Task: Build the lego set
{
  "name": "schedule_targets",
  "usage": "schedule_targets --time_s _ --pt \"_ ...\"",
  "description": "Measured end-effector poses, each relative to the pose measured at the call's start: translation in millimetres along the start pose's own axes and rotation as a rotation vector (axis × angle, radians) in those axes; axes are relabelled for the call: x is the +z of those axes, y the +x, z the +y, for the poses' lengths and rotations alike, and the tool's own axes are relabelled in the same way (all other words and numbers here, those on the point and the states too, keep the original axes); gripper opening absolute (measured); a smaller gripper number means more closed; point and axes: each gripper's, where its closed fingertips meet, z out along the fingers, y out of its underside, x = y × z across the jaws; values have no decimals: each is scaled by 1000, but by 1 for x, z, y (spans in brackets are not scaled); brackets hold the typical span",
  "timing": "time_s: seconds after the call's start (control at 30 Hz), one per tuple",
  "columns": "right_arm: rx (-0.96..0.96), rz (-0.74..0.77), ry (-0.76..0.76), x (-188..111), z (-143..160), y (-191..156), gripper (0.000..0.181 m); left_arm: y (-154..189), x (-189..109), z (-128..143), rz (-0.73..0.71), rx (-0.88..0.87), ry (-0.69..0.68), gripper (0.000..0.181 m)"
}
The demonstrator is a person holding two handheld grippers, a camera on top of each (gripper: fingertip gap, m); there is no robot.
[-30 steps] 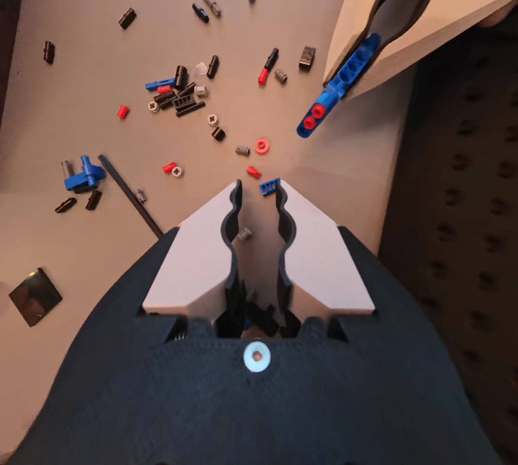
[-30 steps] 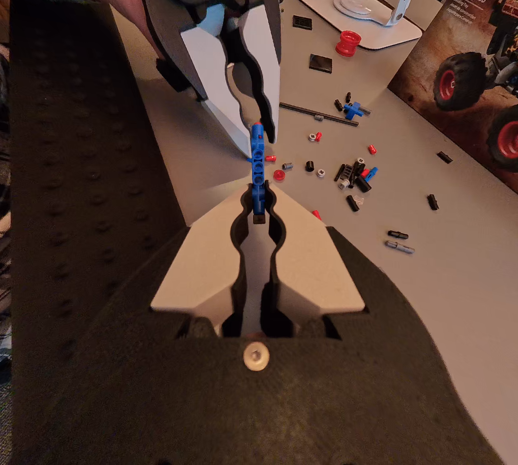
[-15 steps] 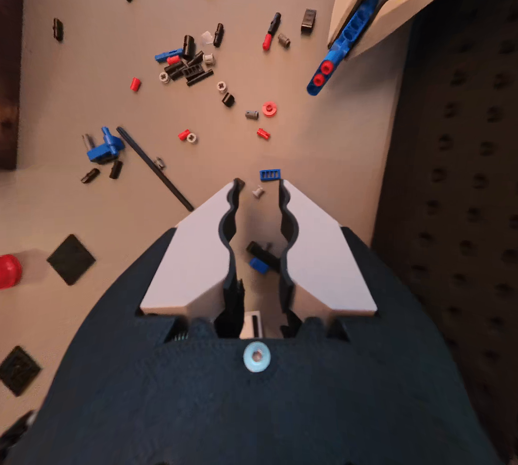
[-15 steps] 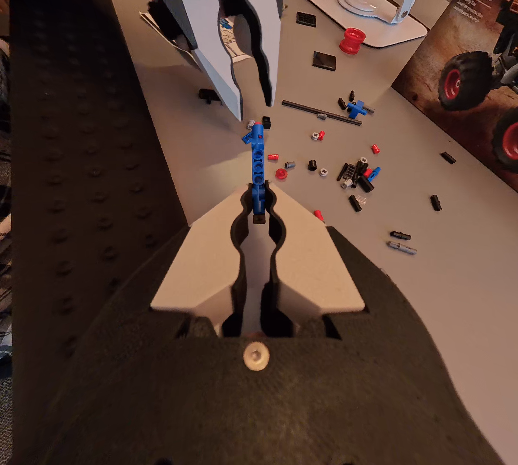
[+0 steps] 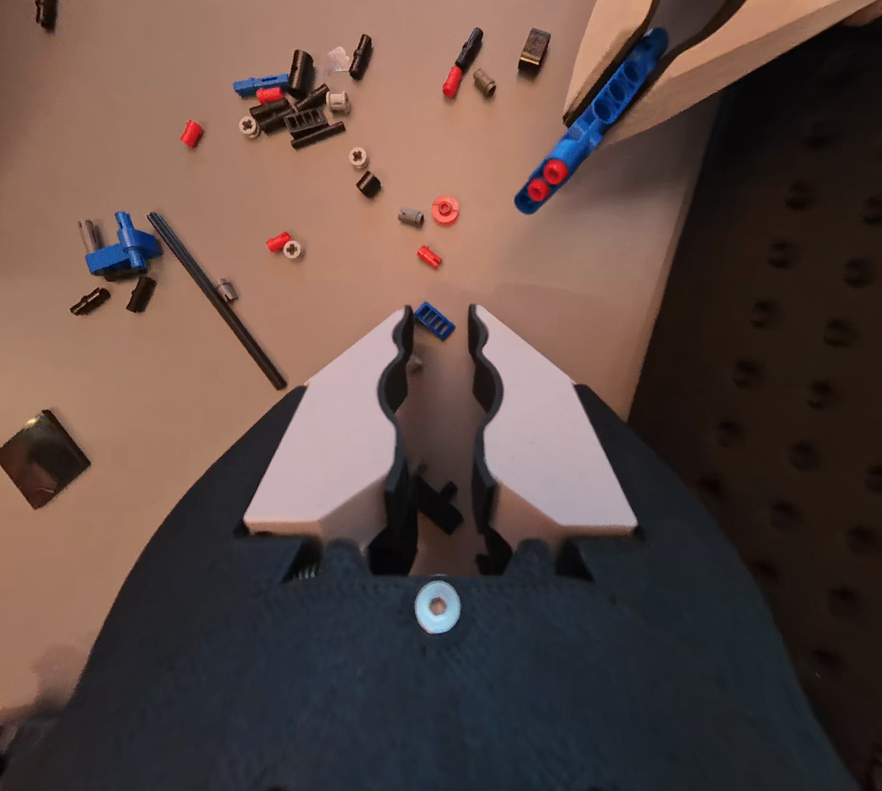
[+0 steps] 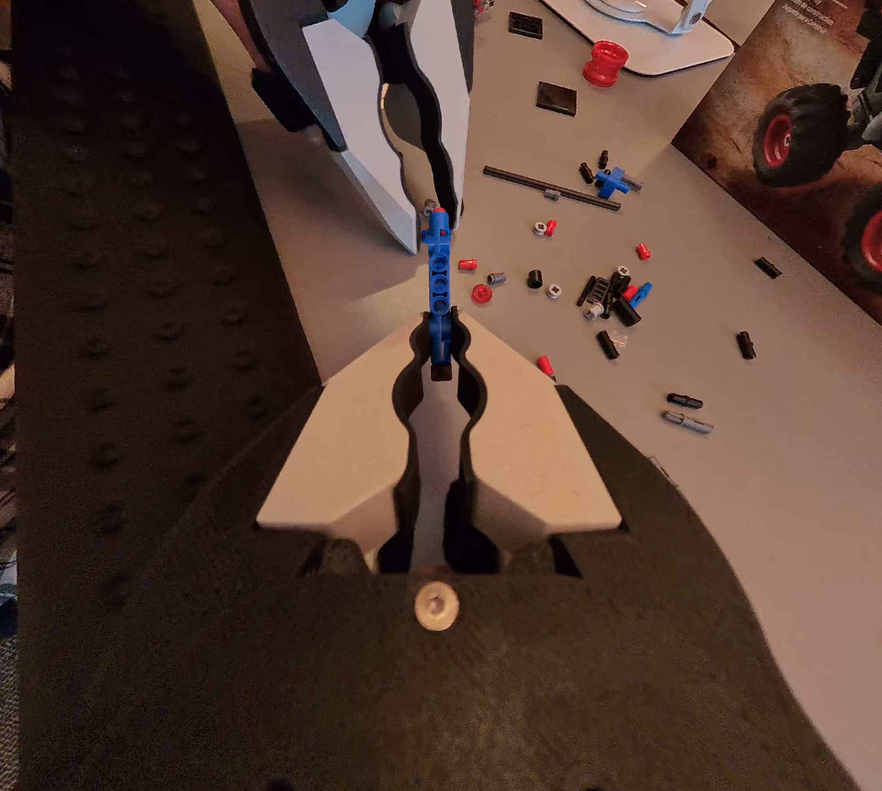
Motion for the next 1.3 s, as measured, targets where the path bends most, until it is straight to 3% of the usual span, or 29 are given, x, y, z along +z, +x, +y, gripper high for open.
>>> schedule_targets --time_s 0.1,0.33,0.57,0.77,1.3 --pt "2 0 2 0 0 0 5 0 2 -2 -5 20 -7 7" --pt "11 -10 -6 1 1 0 6 -4 -1 -5 -56 97 43 6" --pt "52 -66 38 1 -8 -4 6 8 -46 -51 72 113 533 6" --pt "78 -86 113 -1 -22 -5 5 22 -74 -64 189 163 746 6" --pt "85 -200 286 -14 -55 -18 6 38 -105 -77 373 140 928 6"
